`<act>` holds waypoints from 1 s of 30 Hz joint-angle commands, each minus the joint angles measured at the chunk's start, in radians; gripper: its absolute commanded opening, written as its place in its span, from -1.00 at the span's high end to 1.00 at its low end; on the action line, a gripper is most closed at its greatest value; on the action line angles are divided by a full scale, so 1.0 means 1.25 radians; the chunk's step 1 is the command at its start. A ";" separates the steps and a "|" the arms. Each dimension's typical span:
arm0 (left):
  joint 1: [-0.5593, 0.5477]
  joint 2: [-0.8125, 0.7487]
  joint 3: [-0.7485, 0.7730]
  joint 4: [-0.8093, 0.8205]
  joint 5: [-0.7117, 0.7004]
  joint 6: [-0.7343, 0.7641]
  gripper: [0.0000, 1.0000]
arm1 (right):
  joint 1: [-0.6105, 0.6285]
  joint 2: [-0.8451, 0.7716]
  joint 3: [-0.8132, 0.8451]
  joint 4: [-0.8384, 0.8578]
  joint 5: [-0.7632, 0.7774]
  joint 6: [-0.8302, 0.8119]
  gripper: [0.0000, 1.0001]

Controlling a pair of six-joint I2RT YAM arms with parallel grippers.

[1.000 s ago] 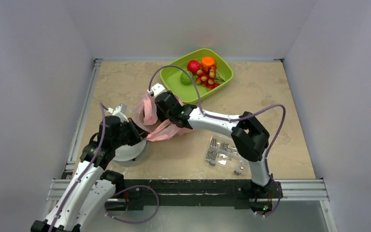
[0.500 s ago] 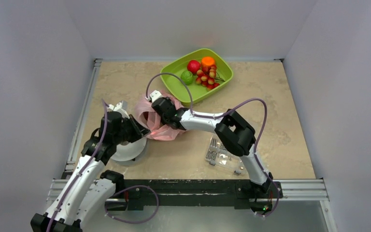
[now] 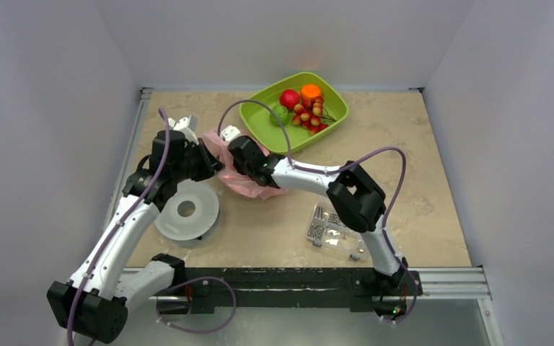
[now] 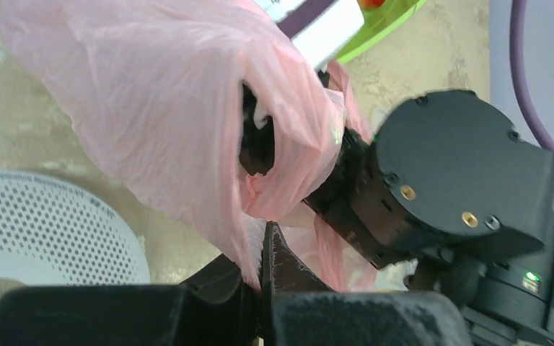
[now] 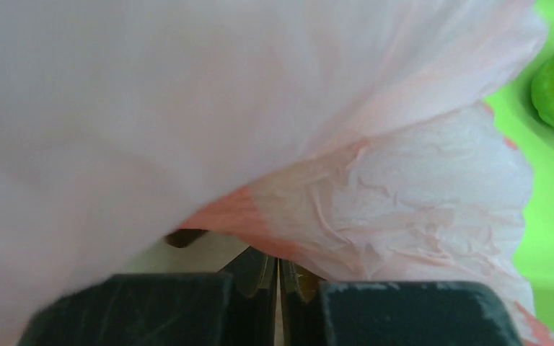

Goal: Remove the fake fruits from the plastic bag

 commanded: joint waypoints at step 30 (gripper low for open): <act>0.133 0.148 0.063 0.044 0.285 0.281 0.92 | -0.176 -0.252 0.026 0.009 -0.634 0.356 1.00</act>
